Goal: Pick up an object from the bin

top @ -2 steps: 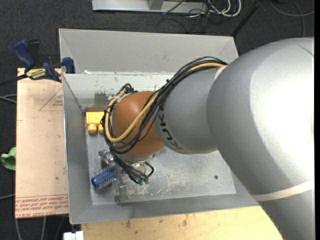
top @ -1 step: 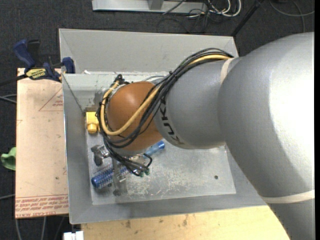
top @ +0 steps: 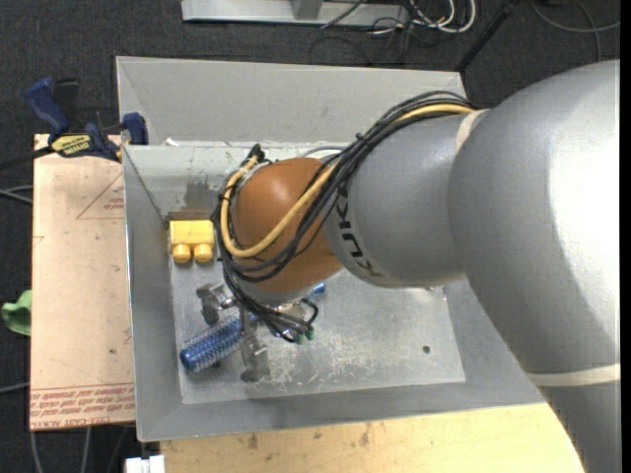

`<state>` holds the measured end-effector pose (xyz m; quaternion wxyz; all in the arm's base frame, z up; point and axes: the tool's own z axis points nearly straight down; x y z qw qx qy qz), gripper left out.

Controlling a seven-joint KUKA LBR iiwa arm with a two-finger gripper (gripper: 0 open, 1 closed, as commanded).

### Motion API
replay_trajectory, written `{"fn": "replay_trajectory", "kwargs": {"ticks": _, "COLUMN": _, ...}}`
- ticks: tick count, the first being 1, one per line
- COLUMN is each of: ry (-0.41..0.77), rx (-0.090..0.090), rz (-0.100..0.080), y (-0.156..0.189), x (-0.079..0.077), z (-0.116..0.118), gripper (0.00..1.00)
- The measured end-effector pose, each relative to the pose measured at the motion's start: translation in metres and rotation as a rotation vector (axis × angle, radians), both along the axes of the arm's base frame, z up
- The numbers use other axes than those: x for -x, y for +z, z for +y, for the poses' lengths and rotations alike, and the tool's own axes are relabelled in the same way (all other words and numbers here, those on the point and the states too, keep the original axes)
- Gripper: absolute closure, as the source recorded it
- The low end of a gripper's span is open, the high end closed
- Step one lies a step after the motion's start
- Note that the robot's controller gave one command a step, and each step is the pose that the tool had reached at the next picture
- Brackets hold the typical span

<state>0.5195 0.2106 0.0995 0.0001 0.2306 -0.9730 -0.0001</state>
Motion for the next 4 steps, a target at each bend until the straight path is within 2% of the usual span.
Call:
{"fn": "replay_trajectory", "kwargs": {"ticks": 1, "ry": 0.059, "rx": -0.002, "rz": -0.002, "y": -0.031, "x": -0.012, "z": 0.019, "gripper": 0.00}}
{"fn": "replay_trajectory", "kwargs": {"ticks": 2, "ry": 0.056, "rx": -0.002, "rz": -0.002, "y": -0.031, "x": -0.012, "z": 0.020, "gripper": 0.00}}
{"fn": "replay_trajectory", "kwargs": {"ticks": 3, "ry": 0.056, "rx": -0.001, "rz": 0.000, "y": -0.032, "x": -0.011, "z": 0.019, "gripper": 1.00}}
{"fn": "replay_trajectory", "kwargs": {"ticks": 4, "ry": 0.055, "rx": -0.002, "rz": -0.004, "y": 0.009, "x": -0.012, "z": 0.020, "gripper": 1.00}}
